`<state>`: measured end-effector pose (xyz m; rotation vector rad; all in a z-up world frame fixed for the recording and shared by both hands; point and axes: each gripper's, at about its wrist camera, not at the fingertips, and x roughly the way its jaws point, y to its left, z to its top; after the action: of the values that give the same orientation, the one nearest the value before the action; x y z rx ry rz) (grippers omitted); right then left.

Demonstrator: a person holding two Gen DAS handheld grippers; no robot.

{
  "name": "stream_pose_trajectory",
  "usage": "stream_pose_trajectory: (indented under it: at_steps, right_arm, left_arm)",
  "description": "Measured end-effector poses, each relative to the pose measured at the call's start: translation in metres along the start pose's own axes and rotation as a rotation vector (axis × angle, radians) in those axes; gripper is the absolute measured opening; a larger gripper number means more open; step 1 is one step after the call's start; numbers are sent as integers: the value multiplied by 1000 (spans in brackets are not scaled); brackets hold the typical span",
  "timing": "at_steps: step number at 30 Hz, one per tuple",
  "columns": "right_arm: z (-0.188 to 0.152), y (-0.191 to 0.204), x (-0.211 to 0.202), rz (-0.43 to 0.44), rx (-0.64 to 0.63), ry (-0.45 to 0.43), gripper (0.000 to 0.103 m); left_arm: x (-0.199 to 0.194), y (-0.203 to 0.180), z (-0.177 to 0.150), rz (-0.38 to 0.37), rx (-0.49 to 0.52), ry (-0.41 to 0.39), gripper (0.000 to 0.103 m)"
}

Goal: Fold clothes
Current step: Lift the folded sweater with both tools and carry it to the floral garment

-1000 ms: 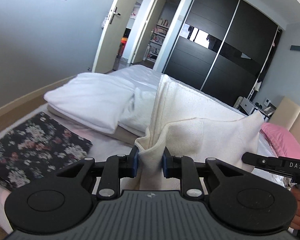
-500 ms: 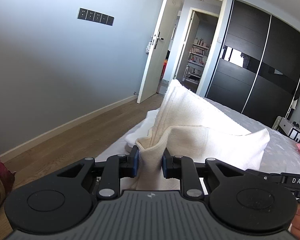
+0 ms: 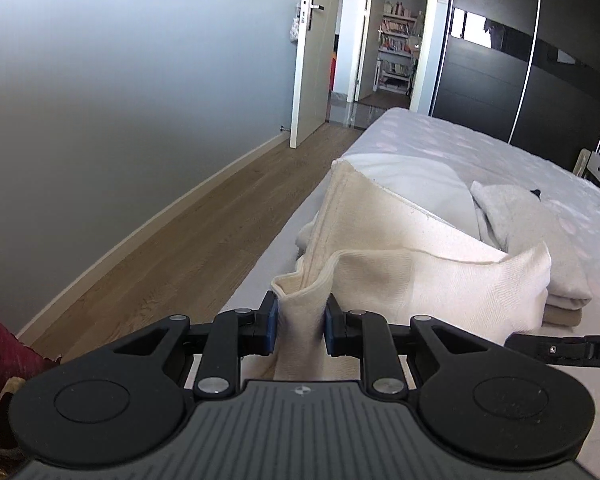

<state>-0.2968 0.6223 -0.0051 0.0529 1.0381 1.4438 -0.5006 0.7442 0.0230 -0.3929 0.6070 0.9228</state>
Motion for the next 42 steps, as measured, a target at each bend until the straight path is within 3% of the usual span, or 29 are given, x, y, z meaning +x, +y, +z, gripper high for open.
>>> stream_pose_trajectory:
  at_steps: [10, 21, 25, 28, 31, 36, 39, 42]
  right_arm:
    - [25, -32, 70, -94, -3, 47, 15]
    - [27, -68, 126, -171, 30, 138, 15]
    - [29, -66, 130, -199, -9, 165, 19]
    - [36, -66, 116, -226, -36, 145, 35]
    - [41, -71, 92, -227, -41, 113, 35]
    - [28, -43, 74, -77, -157, 111, 33]
    - [9, -20, 78, -46, -266, 119, 31]
    - [-6, -6, 88, -78, -345, 124, 31]
  left_arm:
    - [105, 1, 0, 34, 45, 152, 20]
    - [154, 16, -17, 79, -23, 221, 24]
    - [146, 21, -17, 84, -40, 218, 29]
    - [121, 30, -9, 107, -57, 156, 29]
    - [87, 38, -7, 115, -61, 99, 29]
    - [46, 34, -17, 83, -46, 62, 21]
    - [49, 22, -35, 78, -3, 74, 18]
    - [66, 22, -52, 111, -15, 125, 12]
